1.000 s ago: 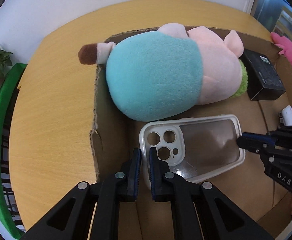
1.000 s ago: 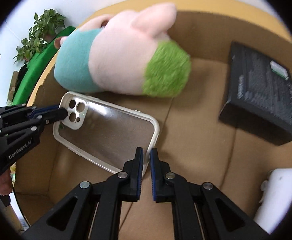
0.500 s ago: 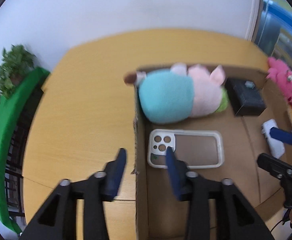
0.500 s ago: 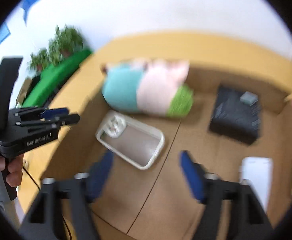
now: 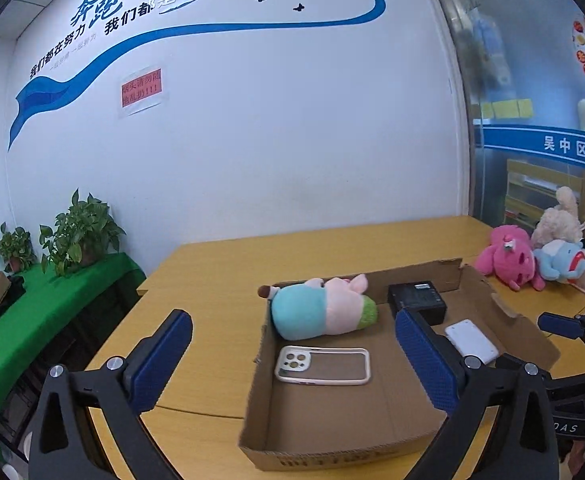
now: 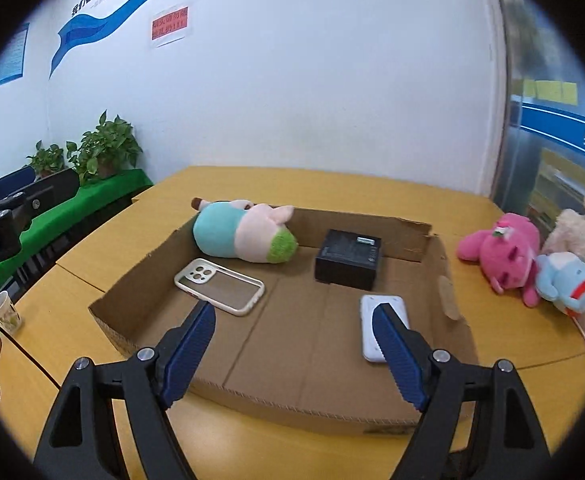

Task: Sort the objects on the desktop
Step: 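Open the left gripper to release the phone case and withdraw, then move the right gripper toward the black sunglasses on the table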

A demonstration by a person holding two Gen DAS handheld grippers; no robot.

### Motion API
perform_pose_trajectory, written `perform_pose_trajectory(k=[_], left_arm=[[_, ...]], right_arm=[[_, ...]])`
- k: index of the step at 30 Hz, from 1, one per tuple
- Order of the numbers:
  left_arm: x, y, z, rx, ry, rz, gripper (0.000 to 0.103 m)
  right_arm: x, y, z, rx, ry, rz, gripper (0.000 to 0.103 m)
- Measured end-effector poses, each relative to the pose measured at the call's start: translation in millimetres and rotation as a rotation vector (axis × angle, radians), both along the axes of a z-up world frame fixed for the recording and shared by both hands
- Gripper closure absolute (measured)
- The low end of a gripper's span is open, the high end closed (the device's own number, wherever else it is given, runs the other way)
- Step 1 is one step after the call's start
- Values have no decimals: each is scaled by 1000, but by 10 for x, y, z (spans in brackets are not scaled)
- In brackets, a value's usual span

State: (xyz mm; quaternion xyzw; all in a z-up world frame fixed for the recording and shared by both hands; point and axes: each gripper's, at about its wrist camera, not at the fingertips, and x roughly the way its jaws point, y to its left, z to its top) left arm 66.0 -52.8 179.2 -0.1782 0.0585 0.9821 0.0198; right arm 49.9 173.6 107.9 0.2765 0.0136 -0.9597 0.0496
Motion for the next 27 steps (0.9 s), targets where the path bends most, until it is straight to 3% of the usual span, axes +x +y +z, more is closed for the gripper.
perform_pose_trajectory(k=[10, 24, 25, 27], left_arm=[[348, 426, -312, -19, -13, -42, 0], [381, 552, -459, 5, -56, -48, 0], [378, 558, -475, 1, -56, -50, 2], [370, 571, -502, 4, -66, -68, 29]], right_arm=[[477, 211, -124, 5, 2, -62, 22], [520, 306, -243, -12, -12, -59, 23], [520, 309, -252, -10, -10, -58, 24], [523, 320, -272, -5, -6, -46, 38]])
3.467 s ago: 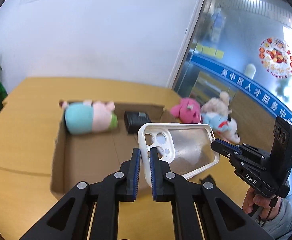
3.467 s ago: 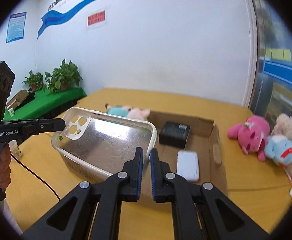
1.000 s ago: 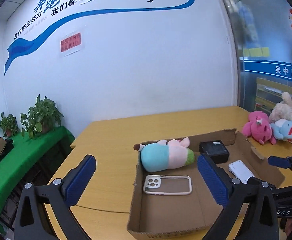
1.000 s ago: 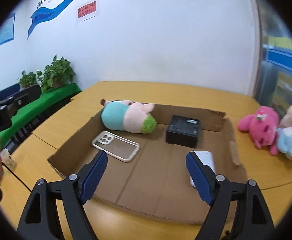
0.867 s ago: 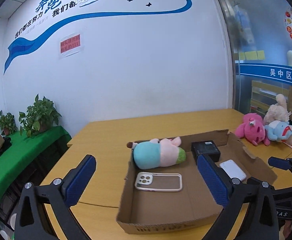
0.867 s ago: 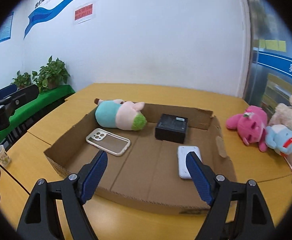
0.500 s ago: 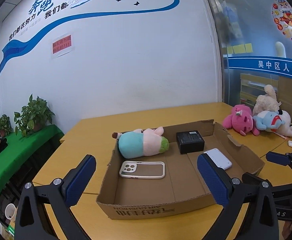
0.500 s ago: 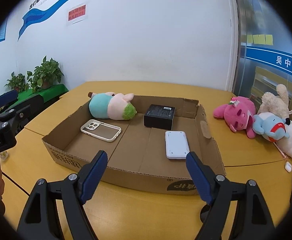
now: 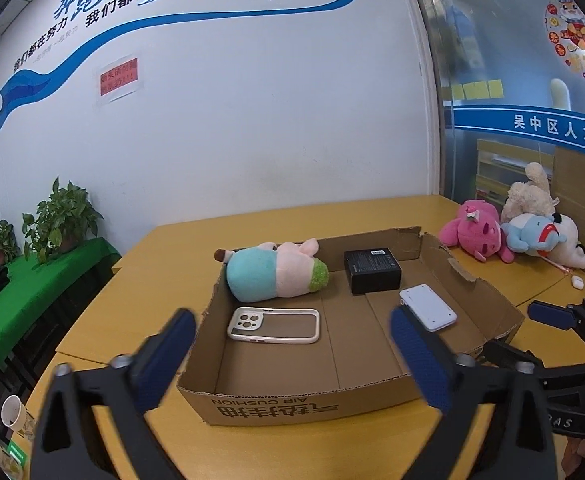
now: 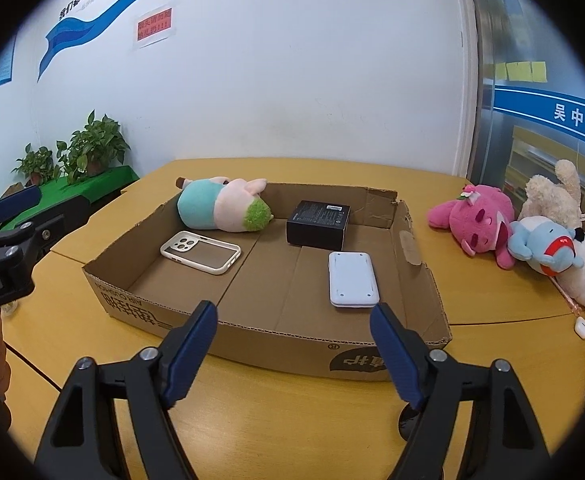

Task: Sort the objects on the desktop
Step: 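Move the right gripper toward the black sunglasses on the table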

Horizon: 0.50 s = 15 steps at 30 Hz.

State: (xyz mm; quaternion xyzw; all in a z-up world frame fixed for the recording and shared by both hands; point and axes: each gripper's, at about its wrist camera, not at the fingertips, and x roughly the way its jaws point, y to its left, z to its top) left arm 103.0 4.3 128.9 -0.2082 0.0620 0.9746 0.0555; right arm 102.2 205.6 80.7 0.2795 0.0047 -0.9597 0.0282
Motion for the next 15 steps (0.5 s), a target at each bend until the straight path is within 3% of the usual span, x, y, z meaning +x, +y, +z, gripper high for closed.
perform_pose_trajectory(k=[1, 2, 5, 6, 7, 8, 9, 12, 15], left_arm=[[-31, 5, -36, 11, -32, -30, 59], [-61, 10, -64, 21, -63, -49, 80], [-134, 4, -165, 54, -120, -58, 81], [-128, -4, -183, 60, -105, -47, 78], [-122, -12, -186, 67, -97, -37, 55], [-116, -23, -187, 77, -91, -25, 14], [-109, -43, -184, 95, -80, -6, 0], [-67, -90, -181, 150, -15, 14, 0], [-112, -55, -244, 145, -51, -11, 0]], right_arm=[[6, 11, -10, -1, 2, 4, 54], [6, 38, -26, -9, -3, 7, 64], [7, 174, -98, -59, -26, 1, 63], [16, 216, -120, -76, -29, 8, 60], [29, 250, -139, -91, -30, 16, 43], [58, 290, -158, -97, -27, 15, 21], [82, 311, -168, -89, -22, 5, 17], [176, 438, -212, -49, -9, -29, 17], [242, 678, -341, -71, -52, -48, 17]])
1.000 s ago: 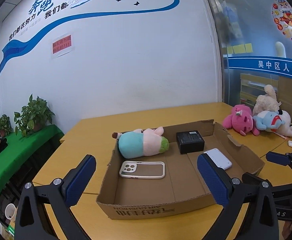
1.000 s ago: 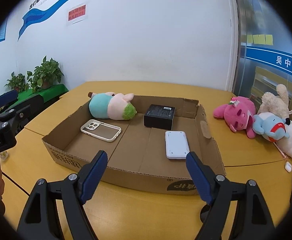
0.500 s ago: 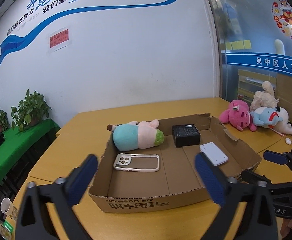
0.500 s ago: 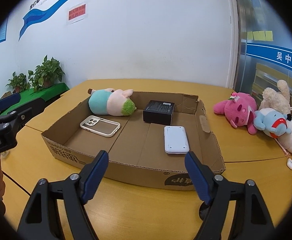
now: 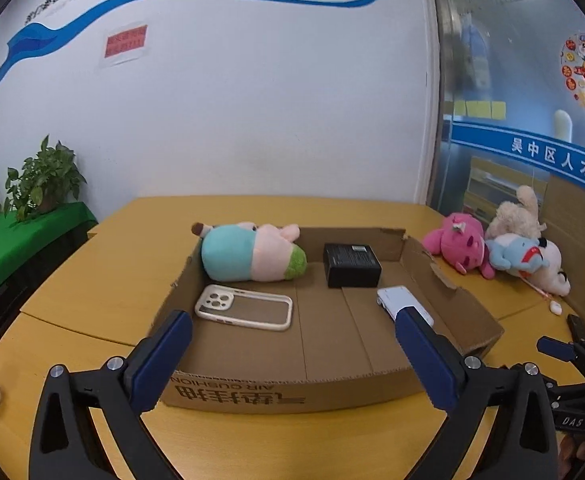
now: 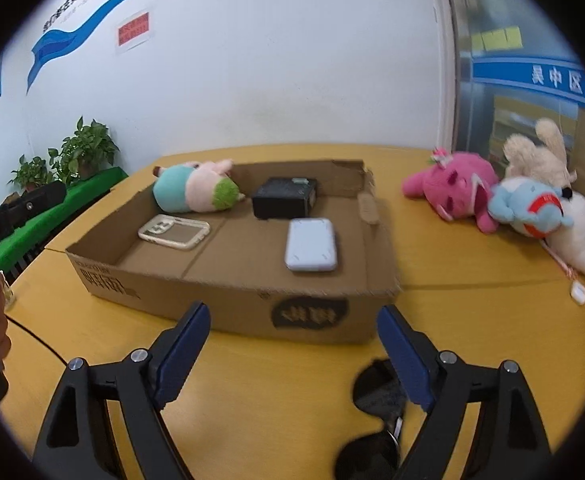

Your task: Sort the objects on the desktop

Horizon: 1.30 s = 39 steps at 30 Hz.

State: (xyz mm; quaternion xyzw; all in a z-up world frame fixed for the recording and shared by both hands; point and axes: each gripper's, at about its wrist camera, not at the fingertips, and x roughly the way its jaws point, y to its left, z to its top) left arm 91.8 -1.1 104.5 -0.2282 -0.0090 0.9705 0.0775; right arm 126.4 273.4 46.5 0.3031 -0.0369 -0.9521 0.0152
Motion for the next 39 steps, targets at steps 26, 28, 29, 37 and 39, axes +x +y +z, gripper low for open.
perform_pose_trajectory(k=[26, 28, 29, 37, 39], left_arm=[[-147, 656, -756, 111, -326, -288, 0], [-190, 697, -834, 144, -372, -327, 0], [-206, 717, -879, 164, -395, -344, 0], [-313, 900, -1230, 323, -602, -477, 2], [-320, 941, -1309, 332, -637, -485, 5]], right_arm=[[223, -64, -1044, 74, -303, 33, 47], [213, -152, -1029, 42, -301, 52, 47], [207, -217, -1024, 22, -300, 64, 47], [156, -507, -1004, -120, -291, 172, 47], [156, -551, -1004, -144, -289, 187, 47]])
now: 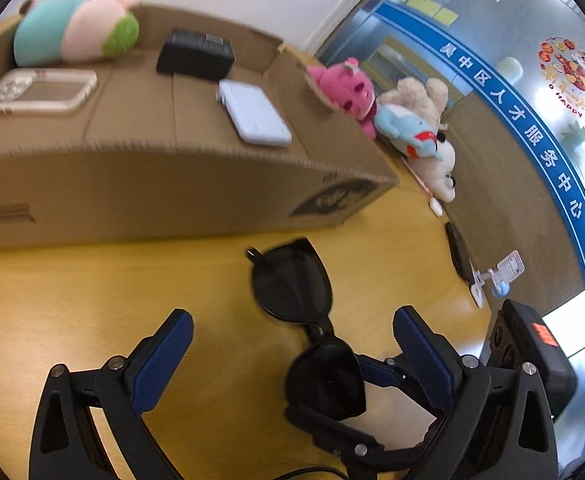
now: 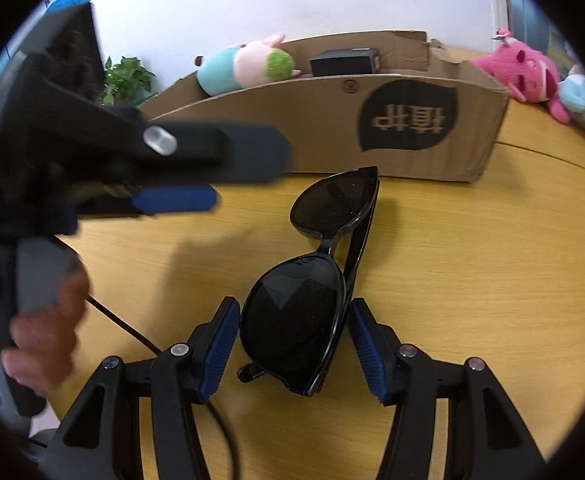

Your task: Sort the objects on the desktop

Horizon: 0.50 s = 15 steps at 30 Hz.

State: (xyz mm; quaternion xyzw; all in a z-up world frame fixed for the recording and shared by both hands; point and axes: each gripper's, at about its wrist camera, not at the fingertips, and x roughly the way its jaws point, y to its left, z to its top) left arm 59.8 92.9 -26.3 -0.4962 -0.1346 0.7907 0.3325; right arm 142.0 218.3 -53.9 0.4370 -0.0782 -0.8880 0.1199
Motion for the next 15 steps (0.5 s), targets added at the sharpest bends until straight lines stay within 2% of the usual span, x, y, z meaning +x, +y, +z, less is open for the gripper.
perform_pose_trajectory(k=[3, 5, 8, 9, 11, 12, 13, 14, 15], left_arm=[[3, 82, -104, -9, -40, -39, 23], [15, 137, -159, -48, -56, -60, 42], [45, 162, -209, -80, -60, -68, 60], [51, 154, -221, -81, -64, -67, 62], [49, 127, -255, -51, -94, -73, 74], [63, 111, -250, -56, -90, -65, 76], [77, 100, -233, -67, -77, -54, 78], [89, 87, -215, -85, -61, -41, 78], [97, 61, -191, -80, -61, -39, 79]], right_arm=[[-3, -51, 0, -19, 0, 17, 47], [-1, -102, 1, -26, 0, 34, 47], [1, -191, 7, -29, 8, 72, 47], [6, -214, 9, -23, 13, 80, 48], [7, -254, 4, -17, 12, 93, 49], [5, -265, 1, -21, 12, 98, 52], [9, -277, 8, -23, 16, 104, 68], [19, -289, 30, -5, 28, 102, 74], [15, -283, 50, -9, 31, 105, 75]])
